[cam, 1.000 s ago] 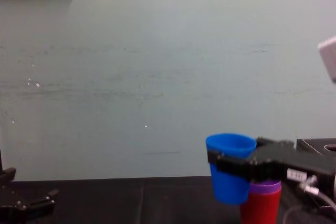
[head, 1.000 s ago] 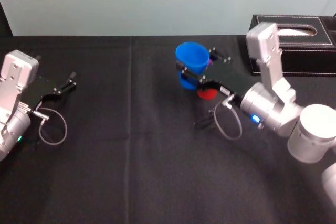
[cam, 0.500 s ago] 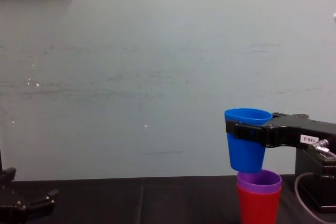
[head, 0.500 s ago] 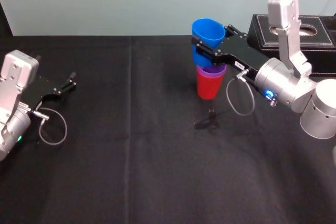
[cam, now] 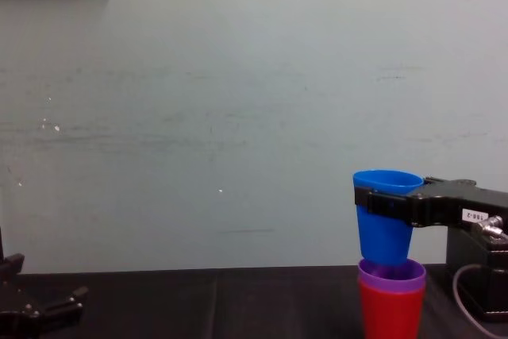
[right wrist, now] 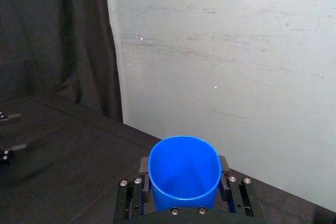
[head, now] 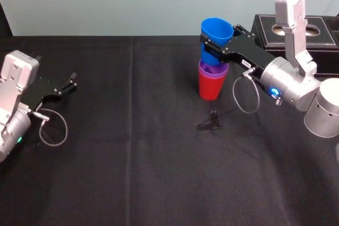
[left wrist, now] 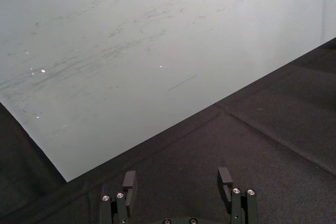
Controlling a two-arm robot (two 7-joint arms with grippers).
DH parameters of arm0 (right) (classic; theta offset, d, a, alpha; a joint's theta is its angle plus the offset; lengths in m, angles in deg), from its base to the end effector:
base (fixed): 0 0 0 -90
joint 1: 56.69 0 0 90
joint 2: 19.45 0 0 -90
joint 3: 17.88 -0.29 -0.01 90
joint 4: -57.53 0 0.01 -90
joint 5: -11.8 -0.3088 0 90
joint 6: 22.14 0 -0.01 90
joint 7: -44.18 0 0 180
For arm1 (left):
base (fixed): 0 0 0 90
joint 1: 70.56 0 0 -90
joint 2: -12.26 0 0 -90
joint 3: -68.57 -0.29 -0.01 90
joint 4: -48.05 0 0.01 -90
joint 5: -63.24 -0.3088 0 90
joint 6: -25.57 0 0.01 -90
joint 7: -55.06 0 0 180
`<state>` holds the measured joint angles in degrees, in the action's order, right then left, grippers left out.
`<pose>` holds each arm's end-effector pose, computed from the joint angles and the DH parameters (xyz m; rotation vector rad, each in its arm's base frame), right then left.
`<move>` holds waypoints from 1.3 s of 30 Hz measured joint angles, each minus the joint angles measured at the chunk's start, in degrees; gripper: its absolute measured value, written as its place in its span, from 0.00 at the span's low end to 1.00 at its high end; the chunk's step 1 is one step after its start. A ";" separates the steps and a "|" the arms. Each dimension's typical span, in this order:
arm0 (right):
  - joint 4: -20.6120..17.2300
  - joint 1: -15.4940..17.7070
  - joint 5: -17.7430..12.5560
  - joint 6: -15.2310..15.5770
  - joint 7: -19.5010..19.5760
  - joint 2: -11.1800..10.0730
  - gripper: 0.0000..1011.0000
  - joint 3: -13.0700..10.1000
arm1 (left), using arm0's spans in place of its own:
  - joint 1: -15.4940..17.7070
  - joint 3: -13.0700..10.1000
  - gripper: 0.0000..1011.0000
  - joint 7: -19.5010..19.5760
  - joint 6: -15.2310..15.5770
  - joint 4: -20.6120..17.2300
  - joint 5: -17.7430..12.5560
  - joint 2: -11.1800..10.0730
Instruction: Stack the three plastic cups sequentially using one hand.
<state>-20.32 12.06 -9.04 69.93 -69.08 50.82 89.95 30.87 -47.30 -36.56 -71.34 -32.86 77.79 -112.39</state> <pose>0.4207 -0.0318 -0.2427 -0.0333 -0.0576 -0.9547 0.3581 0.0826 -0.3023 0.3044 -0.2851 1.2478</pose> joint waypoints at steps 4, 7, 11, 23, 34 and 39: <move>0.82 -0.19 0.05 -0.39 0.11 0.16 0.72 0.20 | 0.00 0.00 0.99 0.00 0.00 0.00 0.00 0.00; 1.49 -0.30 0.14 -0.79 0.20 0.28 0.72 0.28 | 0.00 0.00 0.99 0.00 0.00 0.00 0.00 0.00; 1.97 -0.35 0.37 -1.21 0.27 0.38 0.72 0.36 | 0.00 0.00 0.99 0.00 0.00 0.00 0.00 0.00; 3.01 0.60 0.82 -1.96 0.14 0.38 0.72 0.56 | 0.00 0.00 0.99 0.00 0.00 0.00 0.00 0.00; 3.34 1.03 0.75 -2.40 -0.52 0.11 0.72 0.41 | 0.00 0.00 0.99 0.00 0.00 0.00 0.00 0.00; 3.67 1.13 0.99 -2.44 -0.55 -0.08 0.72 0.47 | 0.00 0.00 0.99 0.00 0.00 0.00 0.00 0.00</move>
<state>-16.65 13.18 -8.05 67.49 -69.63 50.75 90.41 30.87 -47.29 -36.57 -71.34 -32.86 77.79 -112.38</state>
